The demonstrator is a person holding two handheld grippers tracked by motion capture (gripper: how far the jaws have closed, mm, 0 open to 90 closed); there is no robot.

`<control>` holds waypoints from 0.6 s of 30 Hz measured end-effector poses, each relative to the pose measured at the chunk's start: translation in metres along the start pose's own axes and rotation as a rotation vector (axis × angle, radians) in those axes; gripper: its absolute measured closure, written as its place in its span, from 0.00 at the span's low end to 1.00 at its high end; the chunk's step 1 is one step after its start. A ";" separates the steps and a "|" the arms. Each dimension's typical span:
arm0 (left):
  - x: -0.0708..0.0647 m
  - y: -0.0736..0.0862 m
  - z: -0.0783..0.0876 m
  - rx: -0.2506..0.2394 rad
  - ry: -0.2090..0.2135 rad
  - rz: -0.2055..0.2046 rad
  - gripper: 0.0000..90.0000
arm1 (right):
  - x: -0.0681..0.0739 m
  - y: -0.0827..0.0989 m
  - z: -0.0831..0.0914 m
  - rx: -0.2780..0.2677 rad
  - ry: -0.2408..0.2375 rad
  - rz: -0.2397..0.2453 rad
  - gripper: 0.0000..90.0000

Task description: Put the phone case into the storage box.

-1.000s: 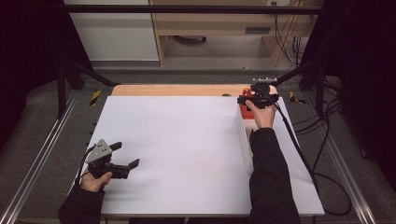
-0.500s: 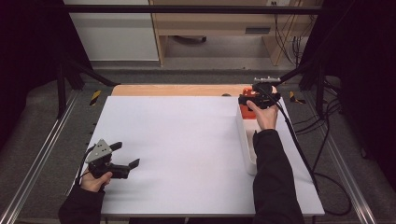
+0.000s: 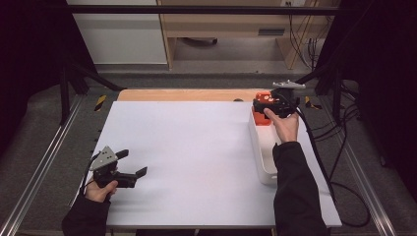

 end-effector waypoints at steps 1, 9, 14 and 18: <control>0.000 0.000 0.000 0.000 0.001 0.000 0.01 | 0.001 0.000 0.003 -0.007 -0.003 0.006 0.01; -0.002 0.000 -0.001 0.002 -0.001 -0.004 0.01 | 0.015 0.000 0.029 -0.072 -0.094 0.049 0.01; -0.002 0.000 0.000 0.000 -0.001 -0.004 0.01 | 0.023 0.002 0.047 -0.111 -0.158 0.077 0.01; -0.002 0.000 0.000 0.001 0.001 -0.006 0.01 | 0.029 0.006 0.061 -0.135 -0.199 0.100 0.01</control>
Point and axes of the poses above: each handheld gripper's, and its own axes: z roughly backward along the jaws, y roughly out of its underside, x roughly to its left, the point moved 3 cm from there along -z, roughly forward along the jaws, and after that the axes turned 9 degrees about z, right-handed, at the moved point
